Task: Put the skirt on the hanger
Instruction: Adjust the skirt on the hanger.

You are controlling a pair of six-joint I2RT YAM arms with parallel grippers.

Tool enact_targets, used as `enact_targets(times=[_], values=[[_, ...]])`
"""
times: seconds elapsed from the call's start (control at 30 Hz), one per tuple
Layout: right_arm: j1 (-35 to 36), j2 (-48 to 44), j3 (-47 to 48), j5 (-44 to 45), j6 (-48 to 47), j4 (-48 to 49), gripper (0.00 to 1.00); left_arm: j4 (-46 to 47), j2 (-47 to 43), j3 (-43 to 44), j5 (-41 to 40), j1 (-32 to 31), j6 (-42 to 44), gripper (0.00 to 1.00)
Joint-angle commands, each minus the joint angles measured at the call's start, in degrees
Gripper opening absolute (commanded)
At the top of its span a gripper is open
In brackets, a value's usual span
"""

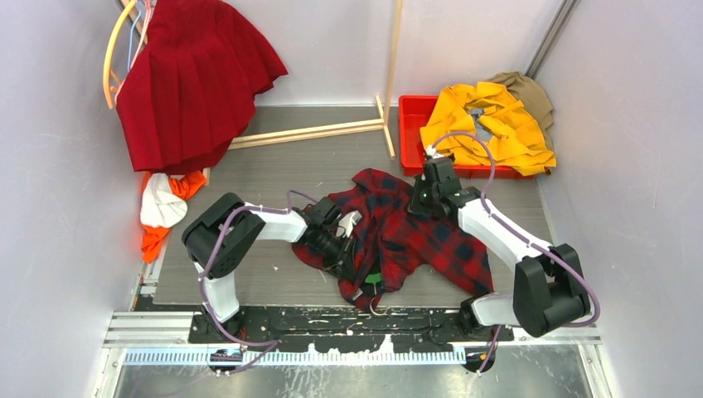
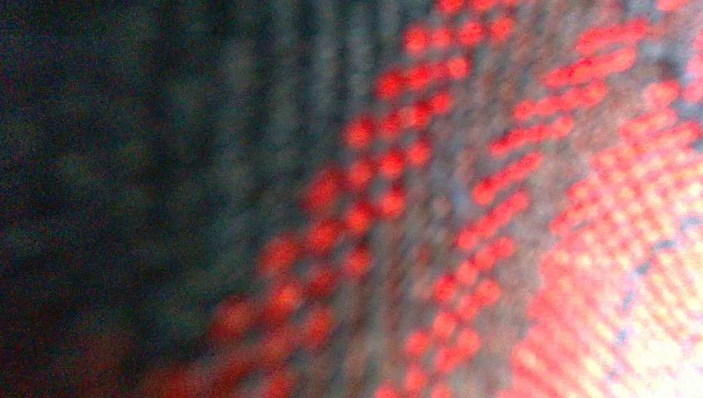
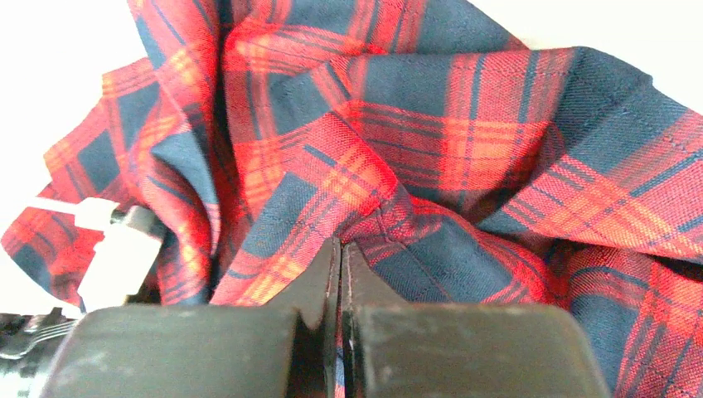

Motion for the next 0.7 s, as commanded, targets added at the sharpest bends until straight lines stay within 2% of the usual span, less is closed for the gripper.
enact_targets(times=[0.0,0.17,0.37,0.67], values=[[2.4,1.8,7.8,-4.9,-2.6,6.2,0.02,-2.4,0.8,-1.7,-9.5,0.3,1.7,0.0],[7.4,5.5,11.5,-7.2,-3.4,8.9,0.02,-1.7,-0.1,-2.0,-10.1,1.2,0.9,0.0],[15.0,15.2,22.4,-10.3,-4.3,9.7,0.02,1.2,-0.6,-2.8,-10.2,1.6,-1.4,0.0],[17.2,31.2,43.8,-20.7,-3.1,10.3,0.02,13.8,-2.3,-6.6,-7.8,2.0,-11.3,0.0]])
